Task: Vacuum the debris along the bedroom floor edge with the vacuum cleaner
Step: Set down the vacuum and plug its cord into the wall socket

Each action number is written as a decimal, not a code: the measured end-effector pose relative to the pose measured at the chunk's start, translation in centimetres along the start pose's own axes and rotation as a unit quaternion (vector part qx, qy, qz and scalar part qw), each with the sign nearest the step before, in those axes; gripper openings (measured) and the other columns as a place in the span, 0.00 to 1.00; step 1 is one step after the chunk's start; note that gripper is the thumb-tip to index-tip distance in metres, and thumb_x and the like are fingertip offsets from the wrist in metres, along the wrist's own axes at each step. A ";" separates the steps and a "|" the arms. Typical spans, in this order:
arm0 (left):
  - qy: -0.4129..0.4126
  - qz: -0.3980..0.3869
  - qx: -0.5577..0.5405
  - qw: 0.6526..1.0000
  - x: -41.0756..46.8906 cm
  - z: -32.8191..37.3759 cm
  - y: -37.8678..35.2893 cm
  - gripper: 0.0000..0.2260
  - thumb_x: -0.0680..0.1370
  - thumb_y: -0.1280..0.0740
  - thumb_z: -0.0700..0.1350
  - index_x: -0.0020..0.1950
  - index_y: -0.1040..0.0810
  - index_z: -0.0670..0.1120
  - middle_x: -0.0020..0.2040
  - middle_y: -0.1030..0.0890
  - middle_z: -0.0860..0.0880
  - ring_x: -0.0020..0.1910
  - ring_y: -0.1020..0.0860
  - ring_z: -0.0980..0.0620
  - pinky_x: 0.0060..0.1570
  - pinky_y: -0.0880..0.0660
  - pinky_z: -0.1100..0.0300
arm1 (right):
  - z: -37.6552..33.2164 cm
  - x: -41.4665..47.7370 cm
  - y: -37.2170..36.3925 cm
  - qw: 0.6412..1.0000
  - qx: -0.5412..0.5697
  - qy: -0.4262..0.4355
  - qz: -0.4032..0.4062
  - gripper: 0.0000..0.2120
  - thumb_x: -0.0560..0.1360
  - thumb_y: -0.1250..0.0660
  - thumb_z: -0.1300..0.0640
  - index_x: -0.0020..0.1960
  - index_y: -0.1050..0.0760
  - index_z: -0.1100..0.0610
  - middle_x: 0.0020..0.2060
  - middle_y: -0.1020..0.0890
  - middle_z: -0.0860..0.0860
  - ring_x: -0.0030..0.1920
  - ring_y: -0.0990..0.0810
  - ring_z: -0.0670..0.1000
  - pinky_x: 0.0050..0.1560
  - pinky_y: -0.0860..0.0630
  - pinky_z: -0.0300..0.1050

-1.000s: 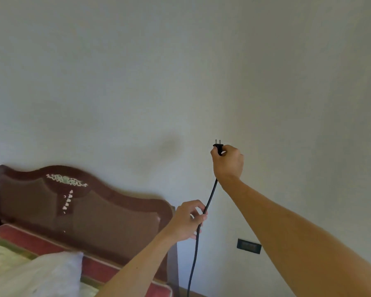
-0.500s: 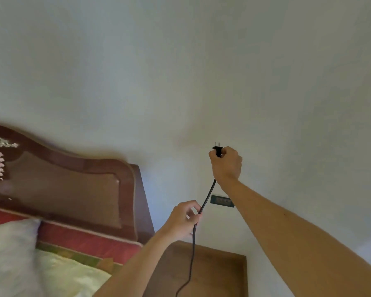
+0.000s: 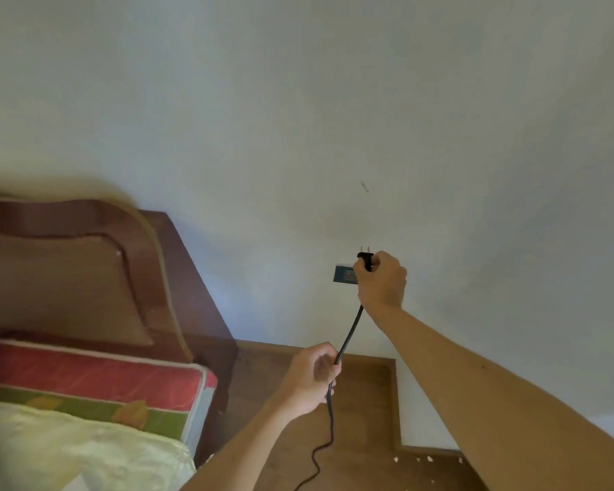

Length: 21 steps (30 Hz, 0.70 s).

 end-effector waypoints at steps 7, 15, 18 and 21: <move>-0.002 0.004 -0.019 1.000 3.6 -5.7 -0.2 0.05 0.81 0.36 0.40 0.45 0.24 0.44 0.37 0.24 0.48 0.35 0.24 0.53 0.44 0.21 0.42 | 6.7 0.8 -5.6 0.999 -0.009 -0.040 -0.012 0.09 0.77 0.33 0.56 0.40 0.26 0.60 0.36 0.19 0.56 0.37 0.20 0.57 0.34 0.22 0.49; 0.005 0.006 -0.002 1.000 7.1 -9.8 0.0 0.02 0.80 0.33 0.42 0.47 0.24 0.47 0.39 0.21 0.44 0.37 0.20 0.49 0.41 0.18 0.44 | 10.7 1.9 -9.4 0.997 -0.035 -0.063 -0.020 0.08 0.78 0.33 0.57 0.41 0.26 0.59 0.36 0.20 0.54 0.34 0.23 0.52 0.29 0.30 0.41; 0.006 -0.002 -0.010 1.000 7.9 -10.3 -0.1 0.04 0.80 0.34 0.42 0.46 0.24 0.49 0.38 0.22 0.45 0.37 0.20 0.49 0.42 0.17 0.46 | 11.3 2.4 -10.1 0.997 -0.037 -0.067 -0.016 0.08 0.78 0.33 0.57 0.44 0.24 0.61 0.38 0.19 0.55 0.34 0.21 0.52 0.31 0.26 0.42; 0.006 -0.007 -0.023 1.000 8.6 -10.6 0.0 0.05 0.80 0.34 0.42 0.46 0.24 0.51 0.38 0.21 0.45 0.38 0.19 0.48 0.42 0.17 0.46 | 11.6 2.8 -10.5 0.997 -0.037 -0.067 -0.010 0.08 0.78 0.33 0.57 0.46 0.23 0.61 0.39 0.18 0.55 0.36 0.20 0.53 0.34 0.22 0.45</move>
Point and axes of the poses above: each hand's wrist, its own x-axis towards the middle knuckle, its own y-axis out of the back of the hand, z = x × y, the point moved 10 cm from there along x, towards the middle knuckle
